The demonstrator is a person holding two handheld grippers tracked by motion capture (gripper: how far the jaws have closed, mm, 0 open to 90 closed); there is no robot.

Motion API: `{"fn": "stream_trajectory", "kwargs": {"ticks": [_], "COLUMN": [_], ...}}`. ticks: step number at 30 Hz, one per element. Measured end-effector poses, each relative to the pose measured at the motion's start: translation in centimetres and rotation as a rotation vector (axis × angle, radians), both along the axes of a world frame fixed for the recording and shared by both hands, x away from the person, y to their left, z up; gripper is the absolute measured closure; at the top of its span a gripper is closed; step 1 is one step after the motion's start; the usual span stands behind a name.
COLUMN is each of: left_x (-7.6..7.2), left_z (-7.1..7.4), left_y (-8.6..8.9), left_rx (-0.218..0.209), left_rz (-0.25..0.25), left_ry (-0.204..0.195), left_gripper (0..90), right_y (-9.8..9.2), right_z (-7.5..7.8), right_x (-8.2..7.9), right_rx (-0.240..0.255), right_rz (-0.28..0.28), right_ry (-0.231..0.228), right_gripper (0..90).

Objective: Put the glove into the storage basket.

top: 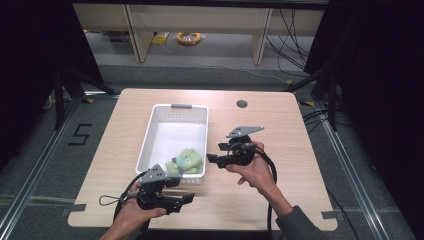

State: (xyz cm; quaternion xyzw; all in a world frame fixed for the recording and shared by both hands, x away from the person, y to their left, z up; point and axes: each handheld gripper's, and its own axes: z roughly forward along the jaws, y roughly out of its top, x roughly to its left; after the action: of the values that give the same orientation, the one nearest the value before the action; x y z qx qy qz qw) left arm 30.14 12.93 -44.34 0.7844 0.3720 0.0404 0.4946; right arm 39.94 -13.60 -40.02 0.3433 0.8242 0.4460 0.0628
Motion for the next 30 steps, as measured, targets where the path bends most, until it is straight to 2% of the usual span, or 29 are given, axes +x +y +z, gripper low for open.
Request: {"fn": "stream_trajectory", "kwargs": {"ticks": [1,2,3,5,8,10,12,13,14,15,16,18,19,20,21,23,24,25,26,27,28,30], "left_x": [-0.1,-0.1,-0.2,-0.3,-0.5,-0.6,-0.7,-0.7,-0.7,-0.7,-0.8,-0.8,-0.8,-0.9,-0.8,-0.9,-0.9,-0.9,-1.0,-1.0,-1.0,-1.1], "left_z": [-0.1,-0.2,-0.3,-0.6,-0.8,-1.0,-1.1,-1.2,-1.3,-1.4,-1.6,-1.8,-2.0,-2.1,-2.3,-2.6,-2.7,-2.9,-2.9,-3.0,-3.1,-3.2], "left_y": [-0.1,-0.1,-0.2,-0.3,-0.3,-0.2,-0.2,-0.2,-0.1,-0.1,-0.1,0.0,0.1,0.1,0.1,0.0,0.0,-0.1,-0.2,-0.2,-0.1,-0.2], "left_rx": [0.006,0.003,0.003,-0.004,0.002,0.007,-0.006,-0.009,0.005,0.005,0.004,0.002,0.003,0.009,0.001,0.005,0.022,0.004,0.009,0.012,0.017,0.012], "left_rz": [0.010,0.006,0.016,0.020,0.034,0.030,0.039,0.038,0.041,0.034,0.049,0.043,0.041,0.044,0.041,0.050,0.034,0.039,0.041,0.043,0.033,0.044], "left_ry": [-0.002,-0.007,-0.008,-0.015,-0.015,-0.027,-0.017,-0.026,-0.036,-0.044,-0.049,-0.054,-0.055,-0.041,-0.047,-0.026,-0.034,-0.031,-0.018,-0.018,-0.026,-0.017], "left_gripper": [23.4,22.8,22.0,21.6,17.0,16.3,15.9,15.7,15.5,15.5,15.5,15.5,15.5,15.5,15.5,15.5,15.5,15.5,15.5,15.5,15.5,15.5], "right_y": [-0.2,-0.4,-0.6,-1.0,-1.5,-2.0,-2.3,-2.5,-2.5,-2.7,-2.8,-3.1,-3.2,-3.2,-3.4,-3.6,-3.7,-3.7,-3.8,-3.8,-3.9,-4.1], "right_z": [0.0,0.0,0.0,0.0,-0.1,-0.3,-0.7,-0.9,-1.0,-1.3,-1.4,-1.7,-1.9,-1.9,-2.1,-2.2,-2.3,-2.4,-2.4,-2.5,-2.6,-2.6], "right_x": [-0.2,-0.2,-0.5,-0.7,-1.4,-1.8,-2.2,-2.4,-2.8,-3.0,-3.0,-3.2,-3.2,-3.4,-3.3,-3.5,-3.5,-3.6,-3.7,-3.9,-3.8,-4.2], "right_rx": [0.006,0.012,0.012,0.019,0.051,0.039,0.053,0.063,0.070,0.063,0.048,0.048,0.062,0.052,0.054,0.055,0.060,0.066,0.060,0.077,0.072,0.080], "right_rz": [-0.006,0.012,-0.009,0.001,0.000,-0.009,-0.002,-0.001,-0.017,-0.021,-0.001,-0.011,-0.004,-0.017,-0.009,-0.018,-0.014,-0.017,-0.017,-0.026,-0.010,-0.016], "right_ry": [-0.002,-0.014,0.002,-0.013,0.002,-0.024,-0.031,-0.032,-0.021,-0.030,-0.038,-0.028,-0.026,-0.002,-0.024,-0.009,-0.021,-0.008,-0.011,0.007,-0.007,0.011], "right_gripper": [37.1,36.9,36.6,36.1,35.3,34.8,34.7,34.6,34.7,34.5,34.4,34.4,34.3,34.2,34.0,33.9,33.8,33.6,32.9,30.4,27.9,24.0]}}
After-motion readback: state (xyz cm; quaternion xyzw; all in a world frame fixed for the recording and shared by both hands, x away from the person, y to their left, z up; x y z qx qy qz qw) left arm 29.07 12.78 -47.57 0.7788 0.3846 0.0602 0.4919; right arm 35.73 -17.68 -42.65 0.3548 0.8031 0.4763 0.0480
